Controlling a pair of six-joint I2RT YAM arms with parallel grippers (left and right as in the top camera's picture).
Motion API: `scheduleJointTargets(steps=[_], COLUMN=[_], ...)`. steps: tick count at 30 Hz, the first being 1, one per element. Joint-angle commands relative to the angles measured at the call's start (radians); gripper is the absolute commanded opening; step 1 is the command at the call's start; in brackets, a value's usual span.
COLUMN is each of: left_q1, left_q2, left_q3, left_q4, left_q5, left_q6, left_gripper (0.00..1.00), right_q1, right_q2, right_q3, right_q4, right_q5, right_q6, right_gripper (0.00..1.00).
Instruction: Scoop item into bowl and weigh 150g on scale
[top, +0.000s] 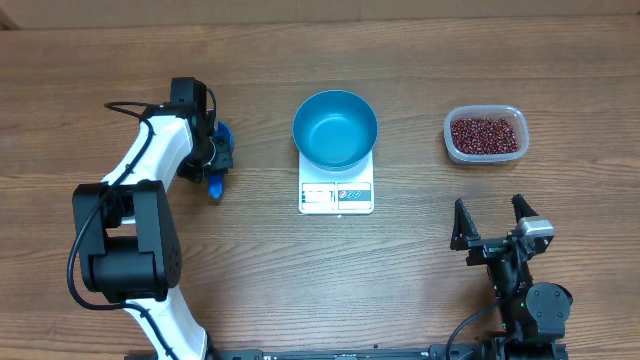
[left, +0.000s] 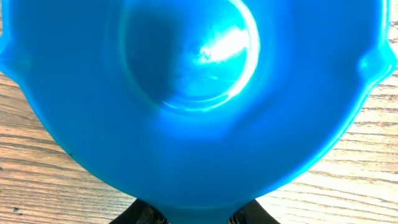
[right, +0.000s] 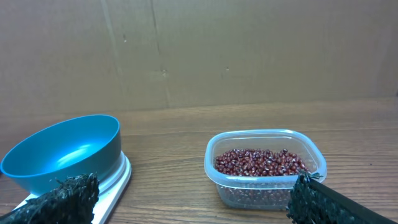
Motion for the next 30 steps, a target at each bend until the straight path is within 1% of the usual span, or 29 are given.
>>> scheduleJointTargets(steps=[1,3,4,5,7,13,14,17,20,25,26,30], left_q1=[0.000,0.000,0.000,0.001,0.001,0.001,0.001,0.002,0.017,0.042,0.042,0.041], left_q2=[-0.006,-0.009,-0.011,-0.018,-0.035,-0.129,-0.172,-0.248,-0.333,-0.439,-0.454,-0.475], left_q3=[0.008,0.011,0.016,0.025,0.036,0.040,0.040,0.042,0.056,0.060,0.060,0.060], left_q4=[-0.001,-0.008,-0.016,-0.029,-0.038,-0.038,-0.038,-0.036,-0.038,-0.040,-0.042,-0.065], left_q5=[0.011,0.011,0.011,0.011,0.011,0.012,0.012,0.043,0.166,0.436,0.482,0.609], left_q6=[-0.008,-0.021,-0.026,-0.026,-0.027,-0.097,-0.130,-0.174,-0.188,-0.194,-0.197,-0.255], left_gripper=[0.26,0.24,0.18,0.14,0.10,0.11,0.11,0.11,0.13,0.07,0.05,0.04], right_q1=[-0.003,-0.003,-0.003,-0.003,-0.003,-0.003,-0.003,-0.003,-0.003,-0.003,-0.003,-0.003], right_q2=[-0.008,-0.008,-0.008,-0.008,-0.008,-0.008,-0.008,-0.008,-0.008,-0.008,-0.008,-0.008], right_q3=[-0.010,-0.010,-0.010,-0.010,-0.010,-0.010,-0.010,-0.010,-0.010,-0.010,-0.010,-0.010], right_q4=[0.005,0.005,0.005,0.005,0.005,0.005,0.005,0.005,0.005,0.005,0.005,0.005], right_q5=[-0.002,-0.002,-0.002,-0.002,-0.002,-0.002,-0.002,-0.002,-0.002,-0.002,-0.002,-0.002], right_q6=[-0.001,0.000,-0.001,0.000,-0.001,-0.001,-0.001,-0.001,-0.001,-0.001,-0.001,-0.001], right_gripper=[1.00,1.00,1.00,1.00,1.00,1.00,1.00,1.00,1.00,1.00,1.00,1.00])
